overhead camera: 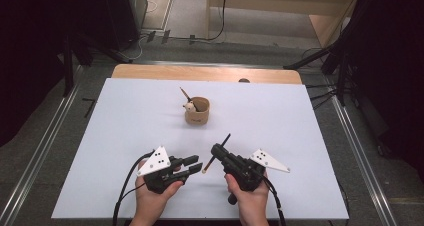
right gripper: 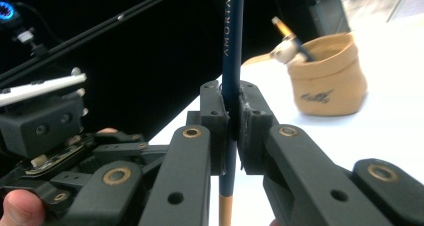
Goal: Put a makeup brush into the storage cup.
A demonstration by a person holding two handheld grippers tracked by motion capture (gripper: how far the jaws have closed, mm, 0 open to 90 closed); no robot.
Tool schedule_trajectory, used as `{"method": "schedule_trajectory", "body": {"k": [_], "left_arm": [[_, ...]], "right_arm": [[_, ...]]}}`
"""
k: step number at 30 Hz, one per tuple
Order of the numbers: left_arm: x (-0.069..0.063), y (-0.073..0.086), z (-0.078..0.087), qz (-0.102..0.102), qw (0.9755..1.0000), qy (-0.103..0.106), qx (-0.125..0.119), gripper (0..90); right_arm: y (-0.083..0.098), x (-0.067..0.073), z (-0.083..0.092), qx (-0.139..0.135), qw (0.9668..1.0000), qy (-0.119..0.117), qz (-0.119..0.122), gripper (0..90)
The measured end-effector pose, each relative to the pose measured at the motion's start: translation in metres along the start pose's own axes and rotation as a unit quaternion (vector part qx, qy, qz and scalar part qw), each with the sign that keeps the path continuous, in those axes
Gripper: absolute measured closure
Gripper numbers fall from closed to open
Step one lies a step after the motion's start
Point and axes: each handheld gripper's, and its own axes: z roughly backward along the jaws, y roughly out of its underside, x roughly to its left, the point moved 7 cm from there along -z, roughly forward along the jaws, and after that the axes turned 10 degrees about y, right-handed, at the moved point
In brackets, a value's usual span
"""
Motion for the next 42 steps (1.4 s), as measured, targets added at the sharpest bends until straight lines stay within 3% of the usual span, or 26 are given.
{"method": "schedule_trajectory", "body": {"k": [3,6,8,15,17,24,25,32,42], "left_arm": [[0.003,-0.001,0.004,0.005,1.0000,-0.004,-0.001,69.3],[0.005,-0.002,0.006,0.014,0.9999,0.000,-0.008,65.5],[0.006,-0.002,0.008,0.019,0.9998,0.002,-0.008,64.3],[0.010,-0.004,0.014,0.031,0.9995,-0.001,-0.005,57.4],[0.010,-0.005,0.014,0.031,0.9995,0.000,-0.001,53.5],[0.007,-0.006,0.012,0.028,0.9995,0.001,0.012,37.7],[0.007,-0.006,0.012,0.028,0.9995,0.001,0.013,36.9],[0.005,-0.008,0.012,0.029,0.9994,0.002,0.019,36.6],[0.005,-0.009,0.013,0.027,0.9993,-0.003,0.024,37.0]], "right_arm": [[-0.005,-0.006,0.003,-0.007,0.9998,0.014,0.008,85.1],[-0.009,-0.010,0.006,-0.009,0.9978,0.042,0.051,85.1],[-0.011,-0.011,0.007,-0.012,0.9965,0.051,0.065,85.0],[-0.015,-0.013,0.009,-0.019,0.9881,0.084,0.128,85.0],[-0.014,-0.013,0.009,-0.018,0.9825,0.095,0.159,85.1],[-0.010,-0.010,0.007,-0.015,0.9654,0.117,0.233,85.0],[-0.010,-0.009,0.007,-0.015,0.9616,0.119,0.247,84.9],[-0.006,-0.004,0.004,-0.003,0.9396,0.130,0.316,85.0],[0.002,-0.002,0.000,0.010,0.9143,0.142,0.379,85.0]]}}
